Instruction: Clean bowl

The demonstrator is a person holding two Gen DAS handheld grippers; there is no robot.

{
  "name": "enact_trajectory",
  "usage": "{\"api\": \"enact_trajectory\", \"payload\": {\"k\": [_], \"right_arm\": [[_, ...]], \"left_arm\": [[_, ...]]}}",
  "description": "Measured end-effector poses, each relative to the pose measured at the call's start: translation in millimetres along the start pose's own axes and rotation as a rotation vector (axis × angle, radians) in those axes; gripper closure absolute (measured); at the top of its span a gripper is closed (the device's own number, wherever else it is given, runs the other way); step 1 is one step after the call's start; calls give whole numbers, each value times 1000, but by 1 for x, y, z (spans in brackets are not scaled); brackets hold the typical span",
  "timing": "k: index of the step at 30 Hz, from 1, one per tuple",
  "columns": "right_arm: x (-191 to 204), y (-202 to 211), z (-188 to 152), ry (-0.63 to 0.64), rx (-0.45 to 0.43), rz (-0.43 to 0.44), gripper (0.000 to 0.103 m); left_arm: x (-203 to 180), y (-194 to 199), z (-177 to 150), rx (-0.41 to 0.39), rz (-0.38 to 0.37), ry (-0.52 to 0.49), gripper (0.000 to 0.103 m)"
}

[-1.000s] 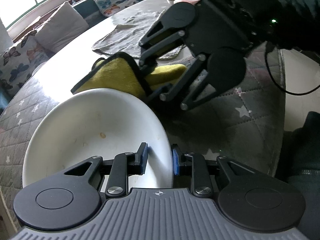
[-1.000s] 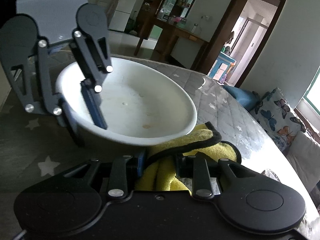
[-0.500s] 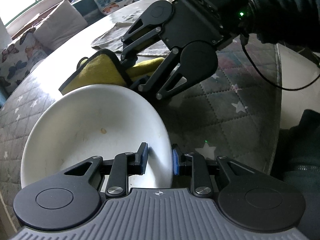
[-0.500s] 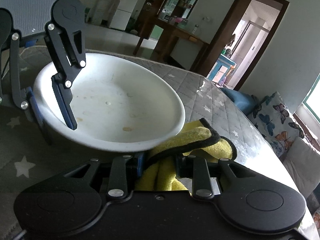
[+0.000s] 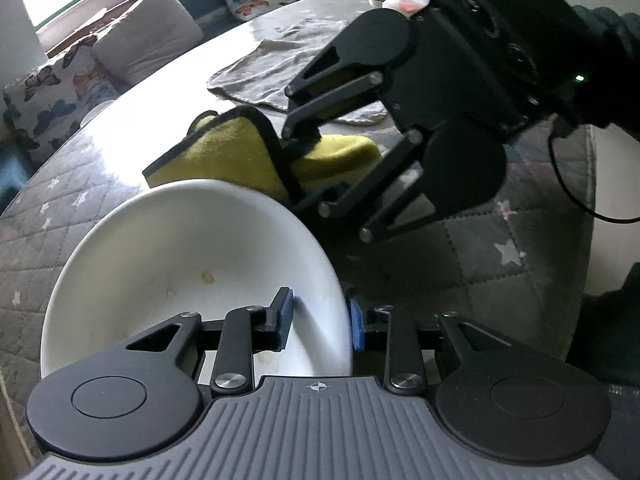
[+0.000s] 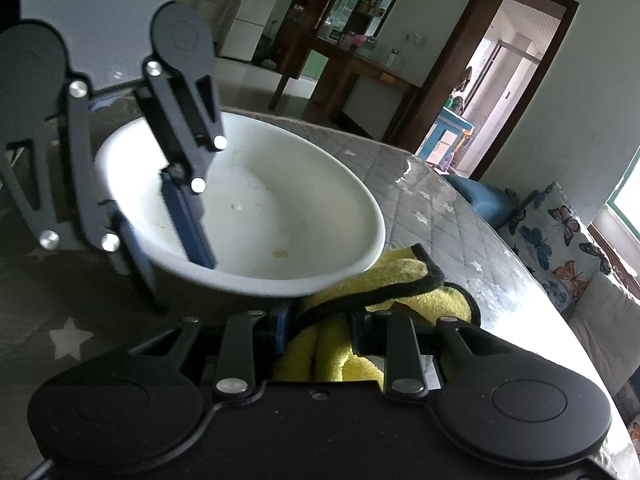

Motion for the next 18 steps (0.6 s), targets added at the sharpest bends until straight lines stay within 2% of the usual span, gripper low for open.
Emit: {"api": "enact_trajectory", "payload": {"k": [18], "right_arm": [[18, 17, 0, 2, 0, 24, 73]], "left_arm": [[-2, 4, -7, -10, 3, -38, 75]]}}
Point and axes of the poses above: each gripper's, at about its wrist camera, not at the fingertips, and y roughly against the way its jaws point, x to its left, z to its top, the point moved 10 cm from there along -y, roughly the way its jaws point, and after that the axes turned 12 degrees about z, right-handed, at the moved point
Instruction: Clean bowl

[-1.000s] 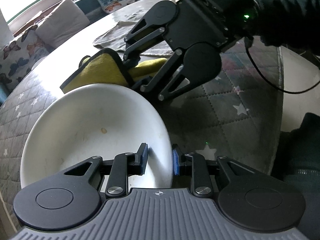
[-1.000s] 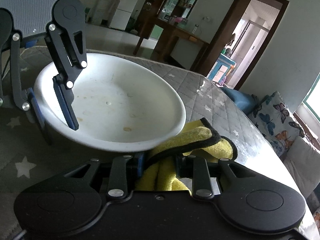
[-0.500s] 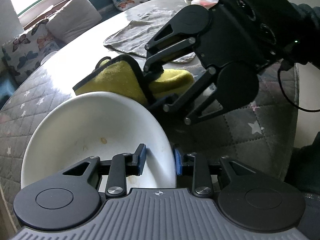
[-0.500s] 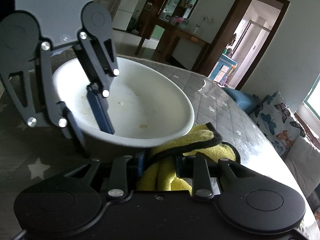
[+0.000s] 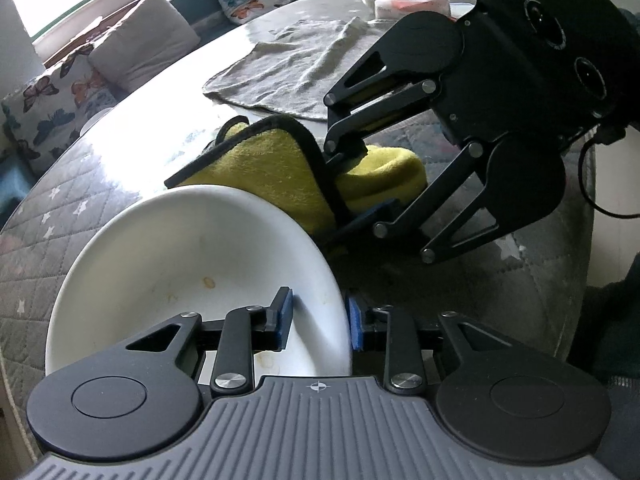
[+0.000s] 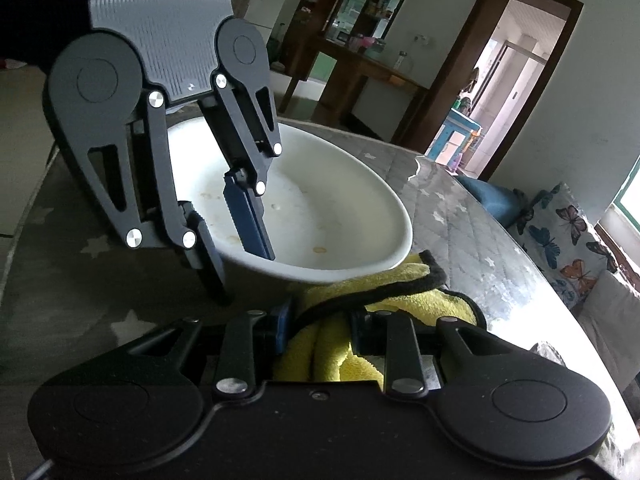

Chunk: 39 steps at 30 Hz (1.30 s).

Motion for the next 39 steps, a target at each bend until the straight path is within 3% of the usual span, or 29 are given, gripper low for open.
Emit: {"api": "enact_trajectory", "payload": {"k": [39], "right_arm": [[-23, -22, 7, 38, 12, -18, 73]], "left_arm": [[-13, 25, -30, -12, -69, -58, 76]]}}
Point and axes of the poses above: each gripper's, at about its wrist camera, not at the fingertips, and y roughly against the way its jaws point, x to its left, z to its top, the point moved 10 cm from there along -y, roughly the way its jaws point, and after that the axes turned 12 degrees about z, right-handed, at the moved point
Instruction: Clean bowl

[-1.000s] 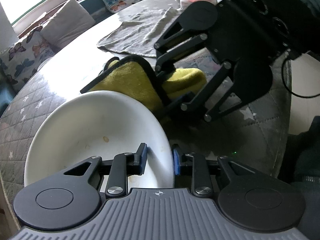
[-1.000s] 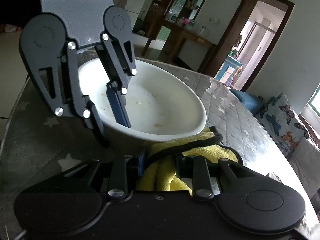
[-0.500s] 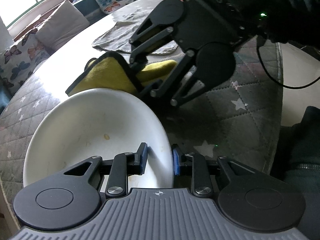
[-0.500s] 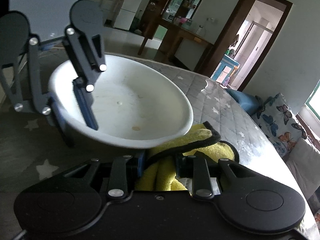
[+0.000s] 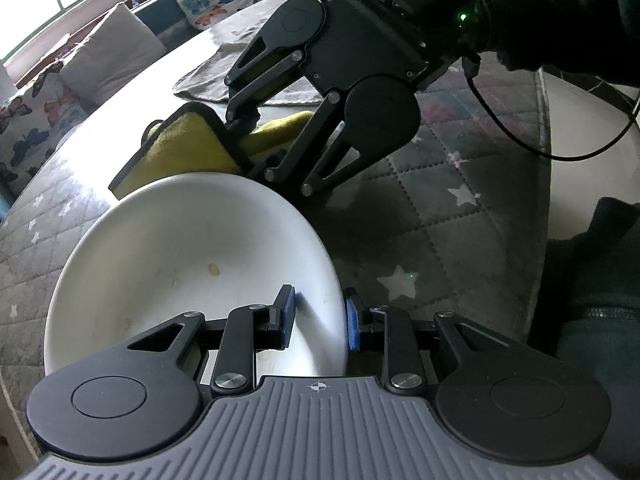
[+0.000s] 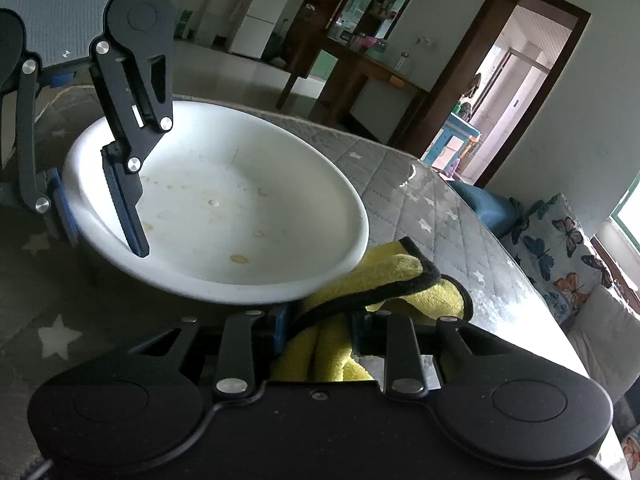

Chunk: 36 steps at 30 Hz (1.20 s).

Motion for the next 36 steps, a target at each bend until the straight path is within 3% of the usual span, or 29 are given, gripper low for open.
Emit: {"api": "enact_trajectory", "payload": {"k": [21, 36], "right_arm": [[23, 13, 0, -20, -8, 7, 73], [27, 14, 2, 5, -4, 21, 73]], "left_arm": [[10, -24, 23, 34, 56, 52, 72], [6, -18, 14, 26, 46, 7, 74]]}}
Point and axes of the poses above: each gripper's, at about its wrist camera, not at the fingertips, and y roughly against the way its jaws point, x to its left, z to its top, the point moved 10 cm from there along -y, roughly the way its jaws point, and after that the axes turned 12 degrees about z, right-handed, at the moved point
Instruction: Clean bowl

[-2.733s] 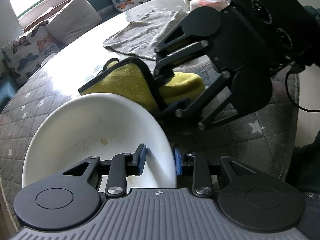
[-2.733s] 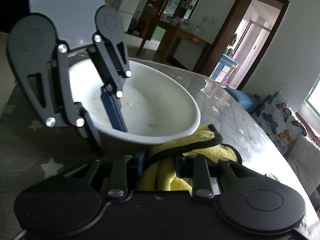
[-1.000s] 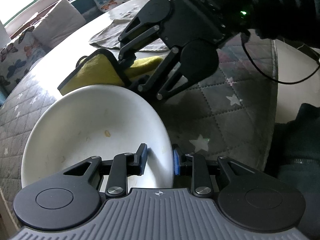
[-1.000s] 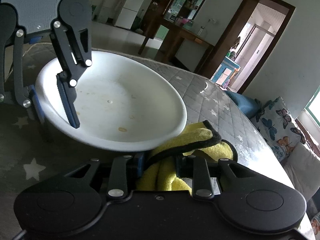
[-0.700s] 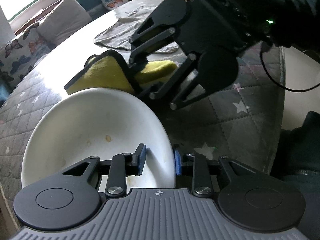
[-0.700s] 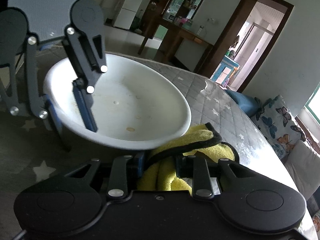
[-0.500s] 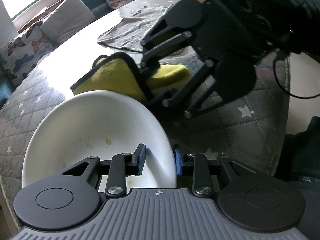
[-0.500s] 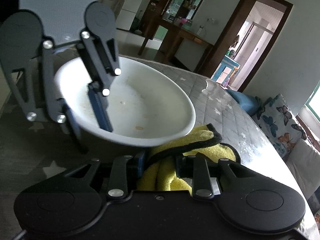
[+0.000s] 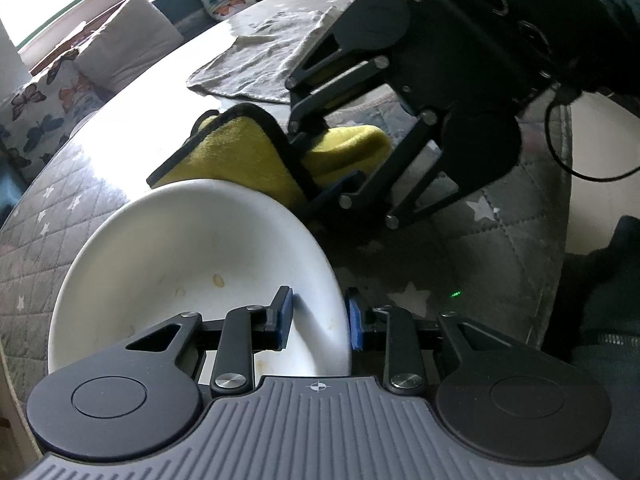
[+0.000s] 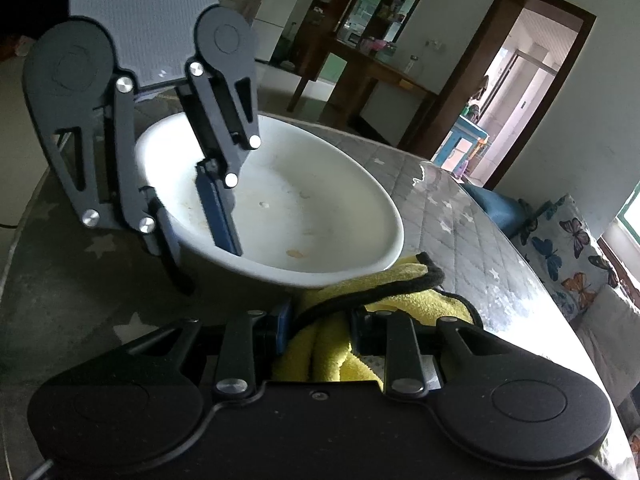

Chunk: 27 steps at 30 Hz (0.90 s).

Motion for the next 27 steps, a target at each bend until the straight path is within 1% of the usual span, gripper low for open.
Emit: {"api": "enact_trajectory", "payload": {"k": [10, 13, 19, 26, 27], "right_arm": [[-12, -11, 1, -4, -1, -7, 73], [-17, -14, 1, -18, -2, -10, 73], [-20, -7, 1, -60, -14, -25, 73], [-24, 1, 1, -108, -28, -43, 73], [-25, 2, 1, -114, -30, -45, 73]], "left_arm": [[-4, 8, -6, -9, -20, -12, 75], [-4, 10, -7, -11, -23, 3, 74], [-4, 12, -8, -10, -24, 39, 74], [-2, 16, -4, -19, -7, 67, 74], [-1, 16, -3, -21, -3, 74, 73]]}}
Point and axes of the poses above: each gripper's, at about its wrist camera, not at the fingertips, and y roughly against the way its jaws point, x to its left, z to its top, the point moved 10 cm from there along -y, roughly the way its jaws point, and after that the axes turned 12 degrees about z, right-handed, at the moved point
